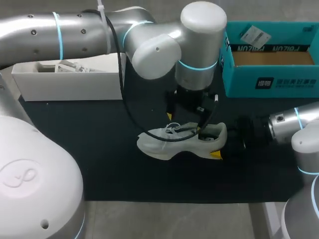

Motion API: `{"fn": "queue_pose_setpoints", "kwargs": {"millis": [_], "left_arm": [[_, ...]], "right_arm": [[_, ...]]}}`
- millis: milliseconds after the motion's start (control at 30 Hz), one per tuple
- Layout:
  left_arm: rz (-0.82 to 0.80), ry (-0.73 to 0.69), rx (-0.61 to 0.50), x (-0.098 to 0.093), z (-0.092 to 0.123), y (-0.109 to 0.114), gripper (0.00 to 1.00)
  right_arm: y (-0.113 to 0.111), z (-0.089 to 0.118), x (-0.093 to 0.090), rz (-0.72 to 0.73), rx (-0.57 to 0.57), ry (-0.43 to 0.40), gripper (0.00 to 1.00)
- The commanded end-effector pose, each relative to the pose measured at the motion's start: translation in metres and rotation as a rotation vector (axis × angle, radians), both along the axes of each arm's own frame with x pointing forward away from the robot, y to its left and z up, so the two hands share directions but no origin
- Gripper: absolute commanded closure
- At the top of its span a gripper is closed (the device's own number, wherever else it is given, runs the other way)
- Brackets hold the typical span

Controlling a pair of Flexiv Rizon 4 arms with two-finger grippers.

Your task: Take the shoe out of the shoebox, open the shoe tongue, remove and reinsert the insole, then place the shoe into the shoebox

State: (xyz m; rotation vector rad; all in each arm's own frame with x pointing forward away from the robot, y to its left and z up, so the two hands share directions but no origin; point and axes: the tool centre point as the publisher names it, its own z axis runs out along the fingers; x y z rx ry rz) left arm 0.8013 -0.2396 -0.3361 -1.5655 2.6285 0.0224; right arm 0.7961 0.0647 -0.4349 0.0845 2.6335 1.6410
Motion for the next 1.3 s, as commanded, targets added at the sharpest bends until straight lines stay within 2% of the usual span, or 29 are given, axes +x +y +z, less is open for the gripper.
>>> {"fn": "queue_pose_setpoints", "kwargs": {"millis": [33, 267, 567, 800, 1000, 1300], "left_arm": [[-0.01, -0.016, 0.045, 0.004, -0.012, -0.02, 0.0], [-0.019, -0.039, 0.064, 0.009, -0.029, -0.028, 0.0], [0.049, -0.045, 0.083, 0.013, -0.045, -0.031, 0.0], [0.095, -0.053, 0.136, 0.01, -0.048, -0.019, 0.0], [0.18, -0.056, 0.159, 0.009, -0.044, 0.001, 0.0], [0.305, -0.095, 0.133, 0.012, -0.013, 0.03, 0.0]], "right_arm": [[0.004, -0.003, 0.001, -0.002, -0.003, -0.001, 1.0], [0.004, -0.003, 0.001, -0.002, -0.003, -0.001, 1.0], [0.004, -0.003, 0.001, -0.002, -0.003, -0.001, 1.0], [0.004, -0.003, 0.001, -0.002, -0.003, -0.001, 1.0], [0.004, -0.003, 0.001, -0.002, -0.003, -0.001, 1.0], [0.004, -0.003, 0.001, -0.002, -0.003, -0.001, 1.0]]}}
